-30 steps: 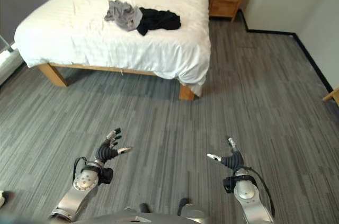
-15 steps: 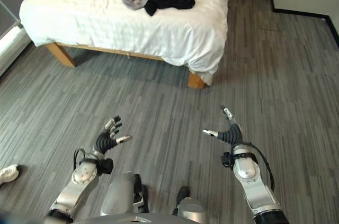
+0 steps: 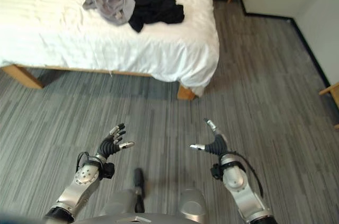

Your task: Pick up bed clothes into laundry basket.

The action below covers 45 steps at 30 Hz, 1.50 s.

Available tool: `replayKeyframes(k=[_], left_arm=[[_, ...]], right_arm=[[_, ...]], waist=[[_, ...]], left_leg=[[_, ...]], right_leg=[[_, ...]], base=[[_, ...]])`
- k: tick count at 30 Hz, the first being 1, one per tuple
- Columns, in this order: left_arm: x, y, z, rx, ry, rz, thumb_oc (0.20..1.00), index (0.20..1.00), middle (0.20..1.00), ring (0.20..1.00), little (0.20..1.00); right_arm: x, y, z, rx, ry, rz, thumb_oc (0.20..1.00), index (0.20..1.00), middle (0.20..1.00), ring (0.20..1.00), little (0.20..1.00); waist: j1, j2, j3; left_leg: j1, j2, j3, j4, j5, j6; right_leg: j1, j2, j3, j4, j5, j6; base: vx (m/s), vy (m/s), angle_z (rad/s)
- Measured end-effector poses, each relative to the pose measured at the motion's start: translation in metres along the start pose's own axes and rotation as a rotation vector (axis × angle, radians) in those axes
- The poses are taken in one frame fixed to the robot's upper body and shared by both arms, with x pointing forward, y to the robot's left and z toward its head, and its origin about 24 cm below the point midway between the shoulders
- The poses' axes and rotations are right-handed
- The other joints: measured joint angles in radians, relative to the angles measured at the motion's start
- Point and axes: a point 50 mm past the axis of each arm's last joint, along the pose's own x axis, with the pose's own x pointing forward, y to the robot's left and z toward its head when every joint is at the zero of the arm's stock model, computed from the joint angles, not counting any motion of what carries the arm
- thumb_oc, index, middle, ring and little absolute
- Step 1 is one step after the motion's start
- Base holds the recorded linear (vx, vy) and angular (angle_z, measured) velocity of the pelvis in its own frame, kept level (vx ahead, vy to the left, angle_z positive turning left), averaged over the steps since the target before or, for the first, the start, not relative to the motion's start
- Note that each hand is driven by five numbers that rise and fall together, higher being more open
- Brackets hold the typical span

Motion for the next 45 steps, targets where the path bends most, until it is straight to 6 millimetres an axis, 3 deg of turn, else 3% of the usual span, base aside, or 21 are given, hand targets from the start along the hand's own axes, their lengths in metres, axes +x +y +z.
replayKeyframes(k=[1,4,6,7,9,10,11,13,18,19,21,22,23,25,27,29,30,33,36,39,45], left_arm=[[0.001,-0.002,0.006,-0.01,-0.031,0.001,1.0,1.0,1.0,1.0,1.0],[0.001,0.003,0.007,-0.014,-0.038,0.027,1.0,1.0,1.0,1.0,1.0],[0.002,0.004,0.005,-0.013,-0.028,0.032,1.0,1.0,1.0,1.0,1.0],[0.001,0.005,0.0,-0.006,-0.004,0.035,1.0,1.0,1.0,1.0,1.0],[-0.003,0.001,-0.007,-0.02,0.021,0.029,1.0,1.0,1.0,1.0,1.0],[-0.005,-0.002,-0.009,-0.033,0.029,0.026,1.0,1.0,1.0,1.0,1.0],[-0.009,-0.007,-0.014,-0.056,0.041,0.022,1.0,1.0,1.0,1.0,1.0],[-0.014,-0.018,-0.013,-0.098,0.029,-0.002,1.0,1.0,1.0,1.0,1.0],[-0.024,-0.022,-0.025,-0.14,0.072,0.018,1.0,1.0,1.0,1.0,1.0],[-0.021,-0.021,-0.022,-0.136,0.063,0.016,1.0,1.0,1.0,1.0,1.0],[-0.019,-0.021,-0.021,-0.151,0.058,0.018,1.0,1.0,1.0,1.0,1.0],[-0.019,-0.022,-0.022,-0.158,0.063,0.013,1.0,1.0,1.0,1.0,1.0],[-0.02,-0.022,-0.025,-0.162,0.076,-0.004,1.0,1.0,1.0,1.0,1.0],[-0.022,-0.02,-0.027,-0.152,0.081,-0.012,1.0,1.0,1.0,1.0,1.0],[-0.031,-0.016,-0.04,-0.133,0.138,-0.015,1.0,1.0,1.0,1.0,1.0],[-0.038,-0.015,-0.055,-0.13,0.2,-0.008,1.0,1.0,1.0,1.0,1.0],[-0.038,-0.017,-0.056,-0.129,0.21,-0.014,1.0,1.0,1.0,1.0,1.0],[-0.044,-0.02,-0.062,-0.13,0.237,-0.03,1.0,1.0,1.0,1.0,1.0],[-0.043,-0.019,-0.056,-0.09,0.216,-0.077,1.0,1.0,1.0,1.0,1.0],[-0.031,-0.013,-0.042,-0.053,0.162,-0.091,1.0,1.0,1.0,1.0,1.0],[-0.015,-0.013,-0.028,-0.009,0.111,-0.124,1.0,1.0,1.0,1.0,1.0]], right_arm=[[-0.002,-0.006,-0.005,-0.027,0.029,-0.031,1.0,1.0,1.0,1.0,1.0],[-0.004,-0.007,-0.01,-0.025,0.067,-0.057,1.0,1.0,1.0,1.0,1.0],[0.0,-0.01,-0.007,-0.052,0.057,-0.073,1.0,1.0,1.0,1.0,1.0],[0.005,-0.013,-0.003,-0.054,0.042,-0.088,1.0,1.0,1.0,1.0,1.0],[0.007,-0.015,-0.002,-0.062,0.035,-0.092,1.0,1.0,1.0,1.0,1.0],[0.008,-0.017,-0.003,-0.068,0.037,-0.097,1.0,1.0,1.0,1.0,1.0],[0.01,-0.023,-0.002,-0.095,0.028,-0.108,1.0,1.0,1.0,1.0,1.0],[0.012,-0.057,-0.006,-0.189,0.034,-0.21,1.0,1.0,1.0,1.0,1.0],[0.009,-0.114,-0.003,-0.41,0.04,-0.487,1.0,1.0,1.0,1.0,1.0],[0.006,-0.125,-0.003,-0.401,0.049,-0.553,1.0,1.0,1.0,1.0,1.0],[0.009,-0.126,0.0,-0.366,0.032,-0.546,1.0,1.0,1.0,1.0,1.0],[0.011,-0.126,0.002,-0.364,0.025,-0.536,1.0,1.0,1.0,1.0,1.0],[0.016,-0.132,0.005,-0.387,0.009,-0.519,1.0,1.0,1.0,1.0,1.0],[0.027,-0.148,0.009,-0.452,0.0,-0.518,1.0,1.0,1.0,1.0,1.0],[0.045,-0.163,0.026,-0.471,-0.041,-0.557,1.0,1.0,1.0,1.0,1.0],[0.064,-0.163,0.032,-0.551,-0.049,-0.493,1.0,1.0,1.0,1.0,1.0],[0.064,-0.168,0.032,-0.57,-0.042,-0.498,1.0,1.0,1.0,1.0,1.0],[0.063,-0.171,0.021,-0.616,0.019,-0.492,1.0,1.0,1.0,1.0,1.0],[0.073,-0.168,0.036,-0.633,-0.029,-0.478,1.0,1.0,1.0,1.0,1.0],[0.088,-0.158,0.049,-0.647,-0.069,-0.447,1.0,1.0,1.0,1.0,1.0],[0.118,-0.13,0.036,-0.642,0.04,-0.336,1.0,1.0,1.0,1.0,1.0]], waist=[[0.0,0.024,-0.004],[-0.026,0.018,-0.008],[-0.026,0.006,-0.018],[-0.032,-0.009,-0.02],[-0.036,-0.019,-0.028],[-0.029,-0.023,-0.032],[-0.027,0.001,-0.047],[-0.036,0.049,-0.074],[-0.025,0.038,-0.079],[-0.029,0.038,-0.079],[-0.023,0.018,-0.066],[-0.017,0.008,-0.061],[-0.002,-0.02,-0.045],[0.01,-0.032,-0.038],[0.039,-0.015,-0.038],[0.057,0.007,-0.04],[0.06,0.02,-0.04],[0.057,0.047,-0.049],[0.07,0.016,-0.06],[0.082,0.002,-0.058],[0.134,-0.004,-0.048]], left_leg=[[0.05,-0.008,-0.006,-0.027,0.001,-0.024],[0.102,-0.025,-0.087,-0.063,-0.03,-0.044],[0.105,-0.029,-0.126,-0.066,-0.057,-0.055],[0.134,-0.034,-0.137,-0.066,-0.067,-0.064],[0.202,-0.033,-0.157,-0.065,-0.118,-0.088],[0.234,-0.03,-0.147,-0.059,-0.134,-0.106],[0.25,-0.002,-0.134,-0.057,-0.149,-0.12],[0.245,0.05,-0.072,0.013,-0.134,-0.151],[0.127,0.068,-0.071,0.349,-0.124,-0.215],[-0.02,0.089,-0.073,0.608,-0.032,-0.294],[-0.164,0.09,-0.107,0.849,0.149,-0.33],[-0.208,0.091,-0.104,0.898,0.134,-0.337],[-0.283,0.109,-0.063,0.858,0.043,-0.278],[-0.29,0.117,-0.053,0.641,0.021,-0.246],[-0.258,0.133,-0.099,0.291,0.038,-0.232],[-0.17,0.108,-0.252,-0.077,0.059,-0.208],[-0.179,0.104,-0.251,-0.071,0.068,-0.195],[-0.152,0.103,-0.146,-0.071,0.092,-0.164],[-0.138,0.039,-0.113,-0.07,0.182,-0.115],[-0.138,-0.028,-0.104,-0.07,0.162,-0.072],[-0.168,-0.038,-0.121,-0.07,0.148,-0.053]], right_leg=[[-0.018,0.006,-0.06,-0.18,-0.002,-0.018],[0.017,0.048,-0.071,-0.559,0.025,-0.058],[0.037,0.078,-0.054,-0.887,0.094,-0.077],[0.057,0.071,-0.057,-1.009,0.176,-0.08],[0.117,0.059,-0.102,-1.04,0.2,-0.07],[0.141,0.059,-0.104,-1.023,0.329,-0.109],[0.148,0.074,-0.131,-0.997,0.351,-0.137],[0.201,0.124,-0.171,-1.009,0.3,-0.193],[0.322,0.113,-0.169,-1.037,0.225,-0.226],[0.334,0.116,-0.186,-1.037,0.205,-0.23],[0.347,0.103,-0.184,-1.037,0.202,-0.235],[0.354,0.097,-0.177,-1.036,0.205,-0.238],[0.387,0.08,-0.16,-1.037,0.165,-0.254],[0.399,0.088,-0.146,-1.036,0.158,-0.237],[0.416,0.128,-0.091,-1.042,0.136,-0.201],[0.44,0.154,-0.034,-1.043,0.108,-0.19],[0.449,0.158,-0.035,-1.042,0.114,-0.205],[0.512,0.158,-0.047,-1.043,0.061,-0.164],[0.526,0.084,-0.031,-1.042,0.028,-0.106],[0.529,0.022,-0.058,-1.037,0.042,-0.074],[0.499,0.02,-0.079,-1.035,0.054,-0.051]], base=[[0.47,-0.124,0.49],[0.4,-0.122,0.71],[0.38,-0.08,0.76],[0.42,-0.093,0.68],[0.44,-0.127,0.59],[0.38,-0.131,0.35],[0.28,-0.104,0.44],[0.38,-0.126,0.44],[0.21,-0.152,0.04],[0.16,-0.192,0.08],[0.2,-0.112,-0.04],[0.47,0.071,-0.12],[0.41,0.11,-0.18],[0.23,0.12,-0.44],[0.36,0.179,-0.82],[0.27,0.062,-0.74],[0.26,0.043,-0.63],[0.22,0.068,0.03],[0.15,0.08,-0.16],[0.1,0.073,0.03],[-0.01,0.045,0.09]])
